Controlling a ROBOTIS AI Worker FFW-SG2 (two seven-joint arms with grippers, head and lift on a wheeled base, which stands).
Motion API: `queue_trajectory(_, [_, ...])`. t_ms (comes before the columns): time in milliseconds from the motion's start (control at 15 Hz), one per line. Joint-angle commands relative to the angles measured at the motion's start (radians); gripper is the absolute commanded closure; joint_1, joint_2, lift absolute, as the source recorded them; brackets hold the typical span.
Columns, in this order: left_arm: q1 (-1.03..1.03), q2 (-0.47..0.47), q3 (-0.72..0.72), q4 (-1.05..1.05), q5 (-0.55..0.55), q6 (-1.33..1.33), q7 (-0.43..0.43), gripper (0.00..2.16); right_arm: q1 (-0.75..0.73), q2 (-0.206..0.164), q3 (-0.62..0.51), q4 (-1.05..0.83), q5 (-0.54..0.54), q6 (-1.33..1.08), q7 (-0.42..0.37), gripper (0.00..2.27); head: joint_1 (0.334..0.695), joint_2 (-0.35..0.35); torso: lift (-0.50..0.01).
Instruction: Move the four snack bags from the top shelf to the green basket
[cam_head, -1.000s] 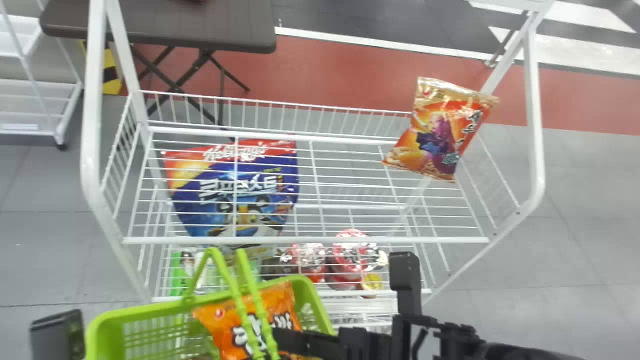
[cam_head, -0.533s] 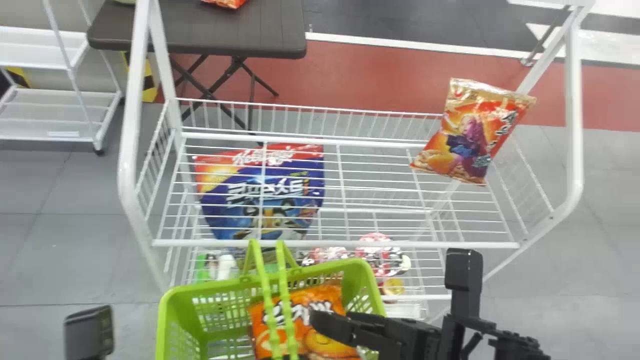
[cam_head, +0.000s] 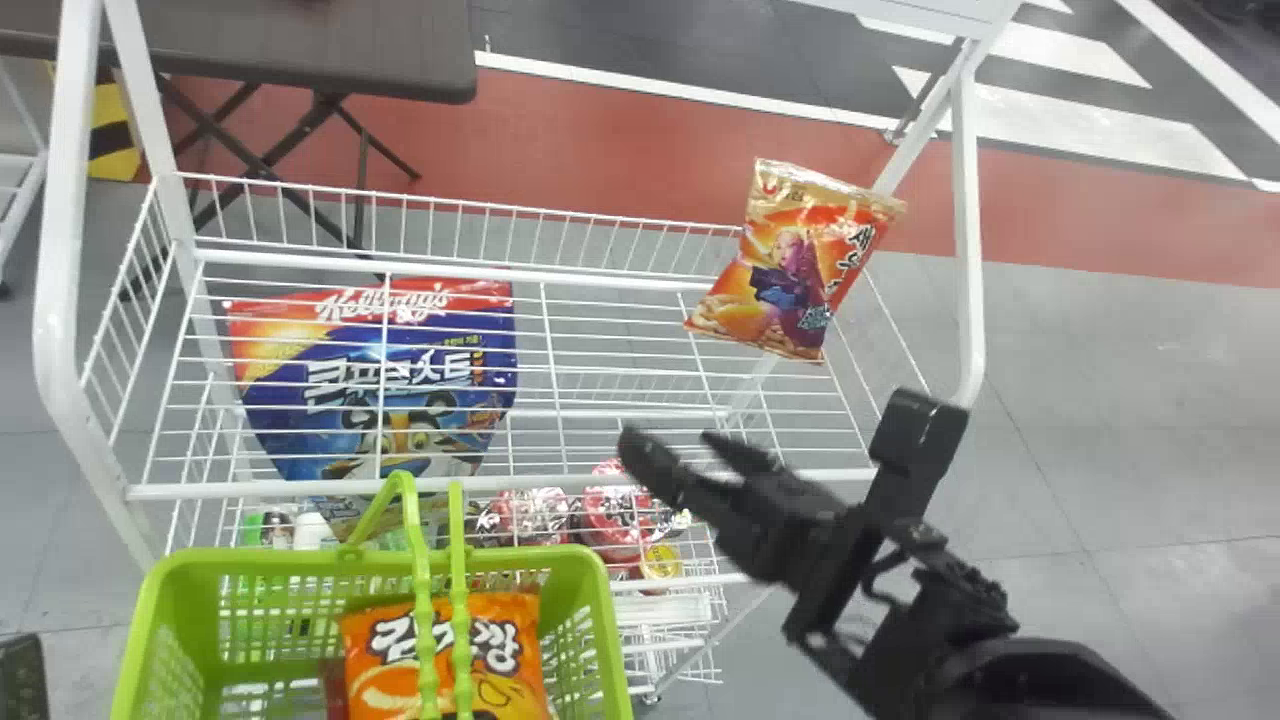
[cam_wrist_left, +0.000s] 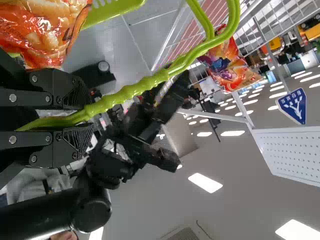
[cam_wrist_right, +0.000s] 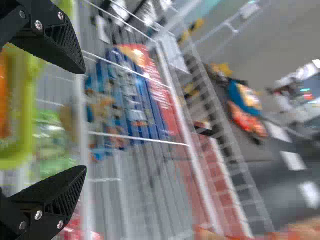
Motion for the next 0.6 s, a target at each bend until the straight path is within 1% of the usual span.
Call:
queue_trajectory(0, [0.000, 0.001, -0.001, 0.000, 0.000, 0.001, -0.002, 0.99, -0.094, 0.002, 0.013, 0.088, 0.131, -0.213, -0.003, 0.11, 0.695, -0.350, 0.000])
queue_trajectory(133, [0.001, 0.006, -0.001, 0.003, 0.000, 0.001, -0.004, 0.99, -0.207, 0.002, 0.022, 0.207, 0.258, -0.370, -0.014, 0.11, 0.695, -0.350, 0.000])
queue_trajectory(267, [0.001, 0.009, -0.001, 0.005, 0.002, 0.001, -0.007, 0.99, -0.302, 0.002, 0.024, 0.306, 0.353, -0.401, -0.083, 0.14, 0.695, -0.350, 0.000])
queue_trajectory(400, [0.003, 0.013, 0.004, 0.007, 0.007, 0.005, -0.011, 0.99, -0.376, 0.002, 0.005, 0.414, 0.426, -0.456, -0.181, 0.14, 0.695, -0.350, 0.000])
queue_trajectory(533, [0.001, 0.015, 0.010, 0.008, 0.010, 0.005, -0.013, 0.99, -0.445, 0.002, -0.044, 0.530, 0.469, -0.465, -0.232, 0.14, 0.695, -0.350, 0.000])
